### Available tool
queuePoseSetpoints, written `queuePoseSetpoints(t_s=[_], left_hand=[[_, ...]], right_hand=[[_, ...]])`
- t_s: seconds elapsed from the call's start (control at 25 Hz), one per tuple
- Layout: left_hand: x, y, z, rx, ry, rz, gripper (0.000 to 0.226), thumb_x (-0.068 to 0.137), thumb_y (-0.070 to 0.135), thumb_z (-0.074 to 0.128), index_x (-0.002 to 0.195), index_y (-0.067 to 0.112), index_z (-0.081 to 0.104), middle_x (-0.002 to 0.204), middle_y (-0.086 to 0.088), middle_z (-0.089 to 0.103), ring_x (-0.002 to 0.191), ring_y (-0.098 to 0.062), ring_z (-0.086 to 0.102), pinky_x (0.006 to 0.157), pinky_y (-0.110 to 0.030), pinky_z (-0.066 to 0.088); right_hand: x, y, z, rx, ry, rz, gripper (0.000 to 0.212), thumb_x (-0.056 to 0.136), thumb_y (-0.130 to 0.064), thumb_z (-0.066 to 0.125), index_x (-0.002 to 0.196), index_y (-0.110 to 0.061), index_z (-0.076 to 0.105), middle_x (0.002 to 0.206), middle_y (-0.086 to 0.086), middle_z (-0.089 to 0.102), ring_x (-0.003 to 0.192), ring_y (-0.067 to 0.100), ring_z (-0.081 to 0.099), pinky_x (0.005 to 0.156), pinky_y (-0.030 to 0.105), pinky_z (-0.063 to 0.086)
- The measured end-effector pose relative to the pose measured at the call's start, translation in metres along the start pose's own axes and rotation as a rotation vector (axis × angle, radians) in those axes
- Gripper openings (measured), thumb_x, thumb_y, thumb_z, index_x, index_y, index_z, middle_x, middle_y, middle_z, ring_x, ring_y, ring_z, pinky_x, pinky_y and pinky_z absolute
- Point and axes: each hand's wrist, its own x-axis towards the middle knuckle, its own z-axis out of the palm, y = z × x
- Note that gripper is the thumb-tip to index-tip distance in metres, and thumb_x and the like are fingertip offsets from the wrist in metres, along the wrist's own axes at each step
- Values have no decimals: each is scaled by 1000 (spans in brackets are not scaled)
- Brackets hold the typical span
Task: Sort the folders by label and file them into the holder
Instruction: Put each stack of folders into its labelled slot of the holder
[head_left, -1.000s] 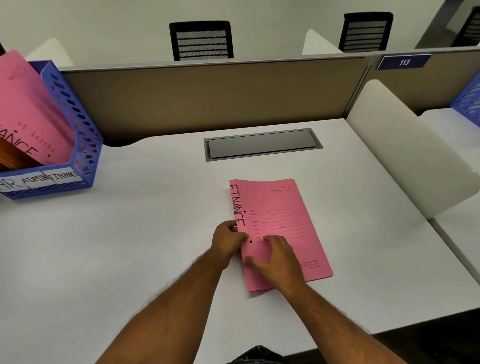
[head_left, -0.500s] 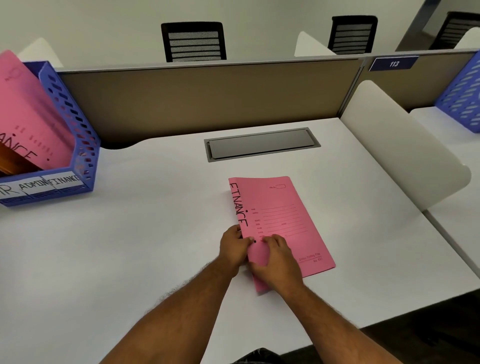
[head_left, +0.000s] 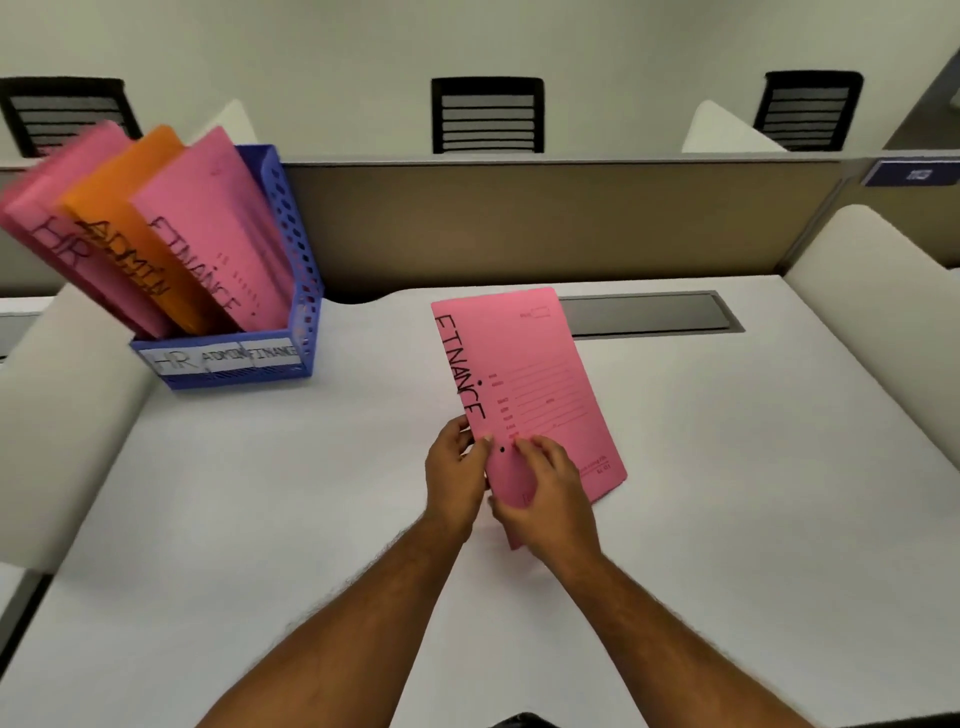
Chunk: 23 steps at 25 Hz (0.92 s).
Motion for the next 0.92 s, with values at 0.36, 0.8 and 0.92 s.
queuePoseSetpoints(t_s=[0.36,0.8,0.92], left_hand=[[26,60,-158,-4,303,240,26,104,25,69,128,36,68,117,14,79,103,-13,79,83,-42,69],[88,127,-275,-32,473,449,39,101,28,73,138,18,70,126,3,78,117,-19,76,93,-50,66],[108,144,-286,12,502,511,40,101,28,74,139,16,70,129,4,77,119,-16,75,95,-45,65]], right_hand=[[36,-155,77,157,-130,-290,91,82,-52,84,159,-35,38,152,-11,42,135,13,45,105,36,52],[98,-298,125,242,-168,-502,82,87,-49,80,158,-38,40,149,-11,51,122,16,59,89,34,63],[121,-321,128,258,-144,-537,77,89,-46,79,157,-38,43,150,-12,54,119,15,62,89,35,64]])
